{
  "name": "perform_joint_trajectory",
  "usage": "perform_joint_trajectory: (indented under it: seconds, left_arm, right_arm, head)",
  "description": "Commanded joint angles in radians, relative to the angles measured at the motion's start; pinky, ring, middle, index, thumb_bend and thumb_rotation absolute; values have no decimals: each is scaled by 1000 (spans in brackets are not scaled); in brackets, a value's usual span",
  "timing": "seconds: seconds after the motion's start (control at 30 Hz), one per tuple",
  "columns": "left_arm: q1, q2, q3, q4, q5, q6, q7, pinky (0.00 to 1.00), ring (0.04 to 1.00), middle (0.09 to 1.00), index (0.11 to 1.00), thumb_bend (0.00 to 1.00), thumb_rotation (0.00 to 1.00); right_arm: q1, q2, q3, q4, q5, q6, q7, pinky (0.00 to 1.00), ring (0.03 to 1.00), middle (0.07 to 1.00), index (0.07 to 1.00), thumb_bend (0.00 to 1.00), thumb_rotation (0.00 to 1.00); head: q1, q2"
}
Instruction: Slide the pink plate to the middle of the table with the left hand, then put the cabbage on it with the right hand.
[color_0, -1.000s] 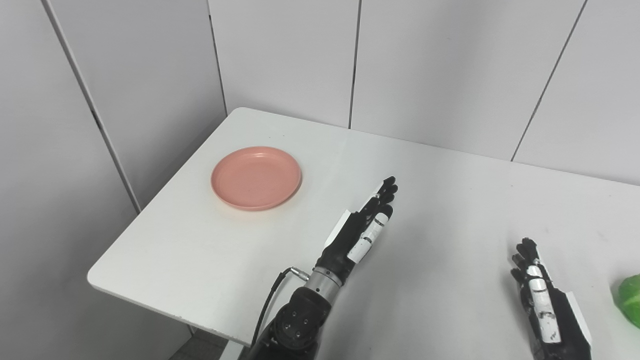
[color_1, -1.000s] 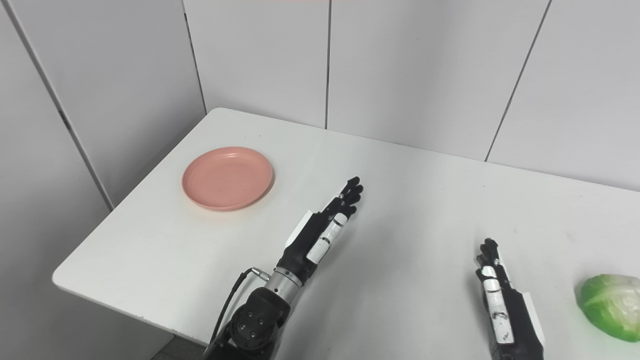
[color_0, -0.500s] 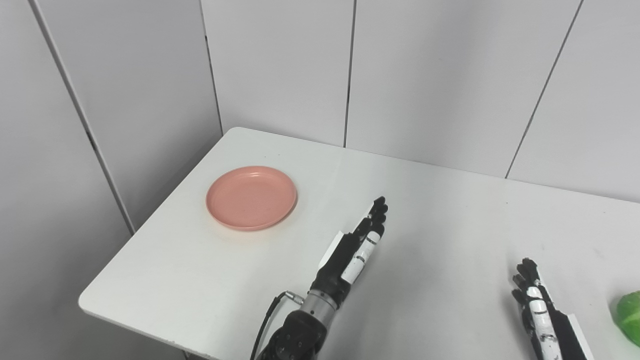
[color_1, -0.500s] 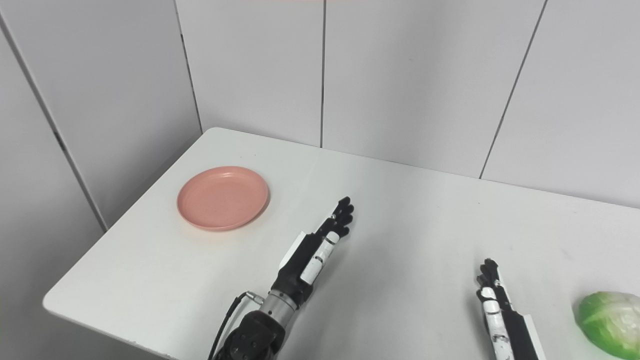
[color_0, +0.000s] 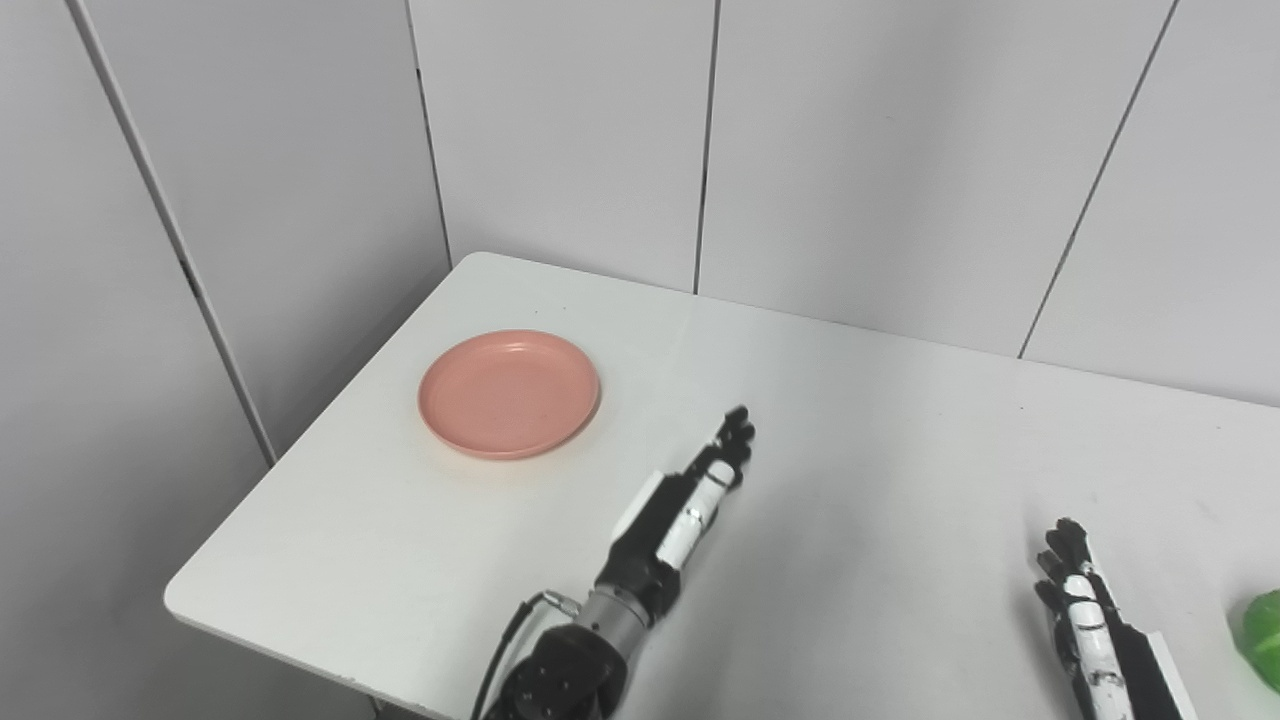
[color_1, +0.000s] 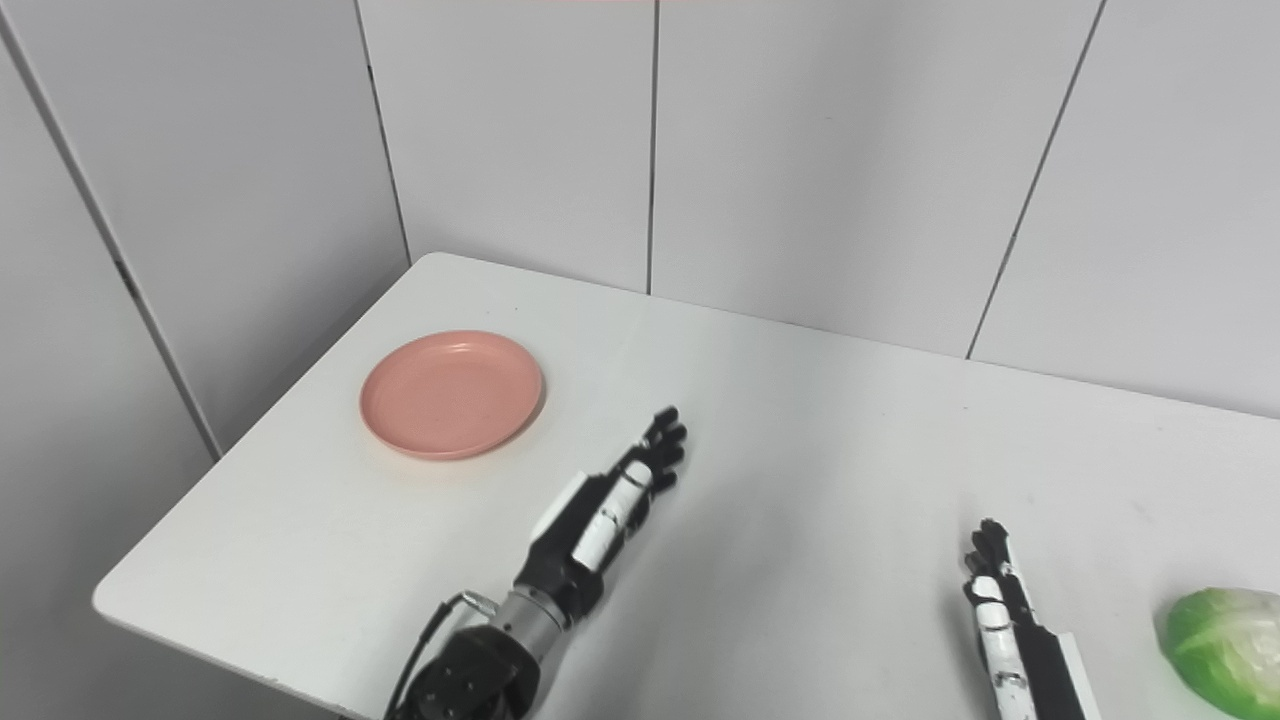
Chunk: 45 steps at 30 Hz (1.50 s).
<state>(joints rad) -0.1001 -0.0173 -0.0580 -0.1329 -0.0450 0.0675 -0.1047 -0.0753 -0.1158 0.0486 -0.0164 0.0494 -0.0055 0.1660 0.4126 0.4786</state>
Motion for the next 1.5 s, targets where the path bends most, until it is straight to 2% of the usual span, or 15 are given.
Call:
perform_joint_trajectory:
  seconds: [0.0,0.23,0.3,0.47,0.53,0.7,0.97,1.17,1.33,1.47]
  left_arm:
    - [-76,15,25,-51,-41,-4,-8,962,957,970,980,518,1000]
    - [-161,53,82,-116,-53,73,19,967,931,927,921,556,1000]
    - [-198,68,113,-133,-61,89,31,945,910,909,903,557,1000]
    - [-276,109,170,-152,-59,143,57,912,890,889,883,509,1000]
    - [-317,143,202,-140,-65,169,67,901,892,887,880,485,1000]
    - [-398,227,286,-60,-108,167,74,872,879,885,884,465,1000]
    - [-463,334,370,57,-144,169,84,889,881,879,869,463,1000]
    - [-472,435,414,130,-194,186,50,958,957,951,941,466,1000]
    - [-479,485,431,195,-208,197,49,949,958,955,942,443,1000]
    - [-487,506,446,250,-229,200,48,941,955,951,936,433,1000]
  right_arm:
    - [-7,10,5,-7,3,-4,0,1000,1000,1000,1000,86,1000]
    - [-8,8,7,-2,-1,-14,1,1000,1000,1000,1000,73,1000]
    - [-8,7,8,-6,1,-10,3,1000,1000,1000,1000,76,1000]
    - [-6,15,7,-14,6,-2,0,1000,1000,1000,1000,72,1000]
    - [-5,14,9,-18,1,2,-1,1000,1000,1000,1000,71,1000]
    - [-5,9,10,-15,6,-6,7,1000,1000,1000,1000,80,1000]
    - [-4,8,10,-25,3,0,3,1000,1000,1000,1000,73,1000]
    - [3,5,8,-35,13,-3,10,1000,1000,1000,1000,60,1000]
    - [7,5,7,-45,17,9,9,1000,1000,1000,1000,65,1000]
    - [9,6,6,-55,21,24,7,1000,1000,1000,1000,66,1000]
  head:
    - [4,2]
    - [10,-1]
    - [14,1]
    - [22,5]
    - [20,5]
    - [26,7]
    - [29,11]
    - [33,14]
    - [37,14]
    - [41,15]
